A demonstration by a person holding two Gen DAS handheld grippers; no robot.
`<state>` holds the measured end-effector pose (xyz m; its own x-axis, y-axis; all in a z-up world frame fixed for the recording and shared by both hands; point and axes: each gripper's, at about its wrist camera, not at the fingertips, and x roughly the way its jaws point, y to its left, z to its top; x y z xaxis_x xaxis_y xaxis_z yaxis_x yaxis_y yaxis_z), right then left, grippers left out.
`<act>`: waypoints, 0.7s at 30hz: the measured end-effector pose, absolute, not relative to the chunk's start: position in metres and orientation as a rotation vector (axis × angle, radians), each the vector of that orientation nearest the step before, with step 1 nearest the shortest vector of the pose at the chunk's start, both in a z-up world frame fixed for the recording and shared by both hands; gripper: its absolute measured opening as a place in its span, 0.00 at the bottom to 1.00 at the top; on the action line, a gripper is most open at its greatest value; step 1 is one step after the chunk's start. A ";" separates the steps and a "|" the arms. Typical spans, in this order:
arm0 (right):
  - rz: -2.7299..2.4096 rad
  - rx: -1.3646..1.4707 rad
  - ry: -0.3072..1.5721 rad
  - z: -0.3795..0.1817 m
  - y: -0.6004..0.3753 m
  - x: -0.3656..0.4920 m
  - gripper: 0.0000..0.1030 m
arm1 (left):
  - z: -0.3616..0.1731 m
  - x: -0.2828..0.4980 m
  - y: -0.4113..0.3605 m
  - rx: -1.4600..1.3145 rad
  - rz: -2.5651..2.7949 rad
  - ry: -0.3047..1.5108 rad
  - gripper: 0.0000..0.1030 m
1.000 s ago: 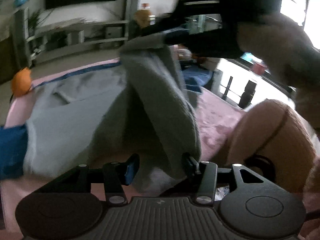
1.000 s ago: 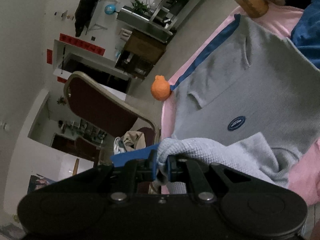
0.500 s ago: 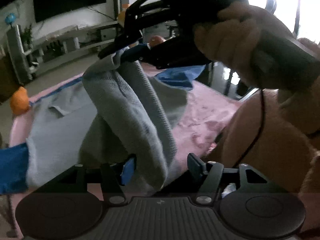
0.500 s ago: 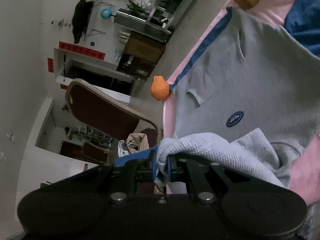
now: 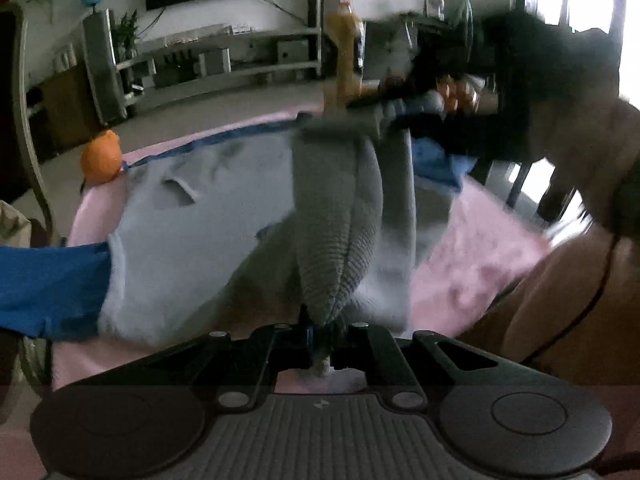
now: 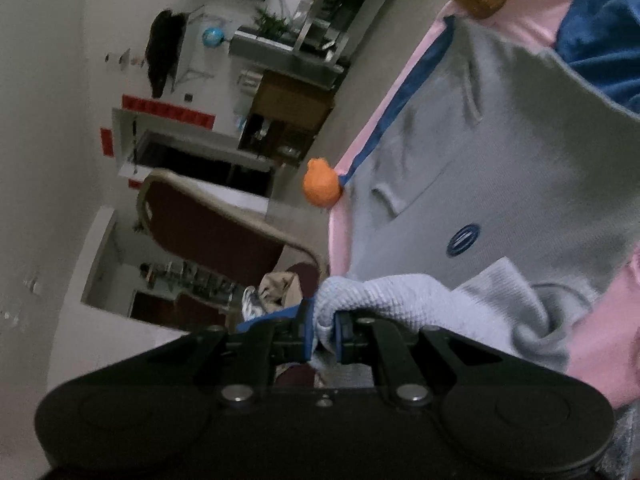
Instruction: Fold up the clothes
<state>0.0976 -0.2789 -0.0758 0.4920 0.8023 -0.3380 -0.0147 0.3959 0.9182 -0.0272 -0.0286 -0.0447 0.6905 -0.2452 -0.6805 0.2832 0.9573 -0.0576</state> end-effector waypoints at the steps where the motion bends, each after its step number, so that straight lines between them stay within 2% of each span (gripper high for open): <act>1: 0.616 1.046 0.920 -0.077 -0.281 0.099 0.10 | -0.038 -0.023 -0.025 0.014 -0.313 0.752 0.06; 6: 0.589 0.993 0.908 -0.072 -0.271 0.122 0.10 | -0.020 0.005 -0.031 -0.036 -0.365 0.719 0.06; 11: 0.558 0.911 0.896 -0.060 -0.252 0.161 0.10 | -0.017 0.016 -0.057 0.121 -0.386 0.609 0.06; 14: 0.541 0.914 0.895 -0.064 -0.242 0.186 0.10 | -0.019 0.049 -0.050 0.052 -0.382 0.630 0.06; 15: 0.539 0.922 0.900 -0.067 -0.239 0.194 0.13 | -0.019 0.062 -0.046 0.022 -0.380 0.640 0.06; 17: 0.555 0.960 0.911 -0.077 -0.237 0.212 0.31 | -0.021 0.086 -0.040 -0.040 -0.376 0.661 0.05; 18: 0.564 0.980 0.906 -0.081 -0.240 0.218 0.56 | -0.022 0.098 -0.036 -0.071 -0.374 0.672 0.05; 19: 0.572 0.997 0.894 -0.084 -0.245 0.223 0.71 | -0.022 0.110 -0.033 -0.101 -0.372 0.682 0.05; 21: 0.573 1.025 0.856 -0.087 -0.261 0.225 0.74 | -0.024 0.135 -0.026 -0.163 -0.367 0.702 0.05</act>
